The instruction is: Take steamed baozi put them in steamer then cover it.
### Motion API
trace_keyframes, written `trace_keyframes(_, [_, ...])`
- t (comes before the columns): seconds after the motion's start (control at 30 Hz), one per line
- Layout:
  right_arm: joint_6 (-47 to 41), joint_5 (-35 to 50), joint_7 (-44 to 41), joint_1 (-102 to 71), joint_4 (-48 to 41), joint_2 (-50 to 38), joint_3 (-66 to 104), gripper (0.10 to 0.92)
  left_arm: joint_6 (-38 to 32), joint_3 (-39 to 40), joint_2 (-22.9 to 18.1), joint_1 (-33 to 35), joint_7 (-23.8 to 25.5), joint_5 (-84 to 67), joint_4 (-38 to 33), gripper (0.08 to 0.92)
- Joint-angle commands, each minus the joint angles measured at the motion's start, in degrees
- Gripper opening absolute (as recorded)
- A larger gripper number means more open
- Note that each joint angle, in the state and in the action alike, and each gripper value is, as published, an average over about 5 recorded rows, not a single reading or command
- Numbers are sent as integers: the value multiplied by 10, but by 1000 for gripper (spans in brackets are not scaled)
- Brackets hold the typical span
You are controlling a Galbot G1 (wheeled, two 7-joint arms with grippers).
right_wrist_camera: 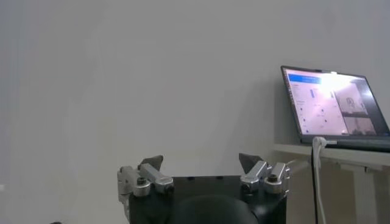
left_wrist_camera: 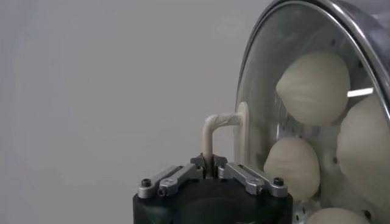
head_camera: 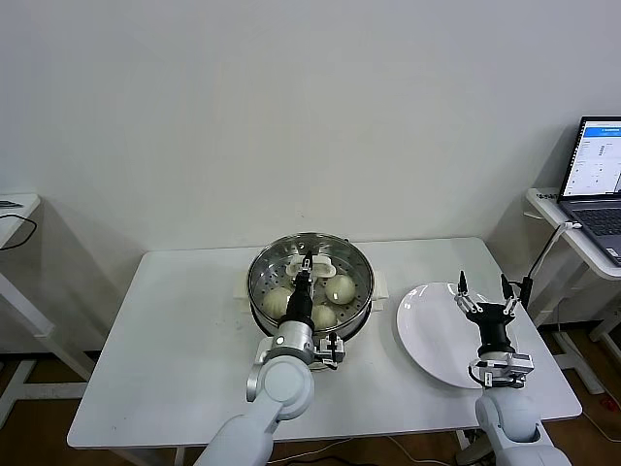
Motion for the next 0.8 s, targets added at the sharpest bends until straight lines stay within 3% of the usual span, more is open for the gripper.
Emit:
trace_keyframes(0.03, [0,0,0,0,3,0,0,823,-4,-3,-5,4,1,6,4,191])
trace_keyframes(0.33, [0,-1,-1,-3,2,1,-1,823,-6,-8,-5,12,-1,6,-4,219])
trace_keyframes(0.8, [0,-5,0,-3,5,14,-2,823,-2,2,20,36,-7,-16,-75,610])
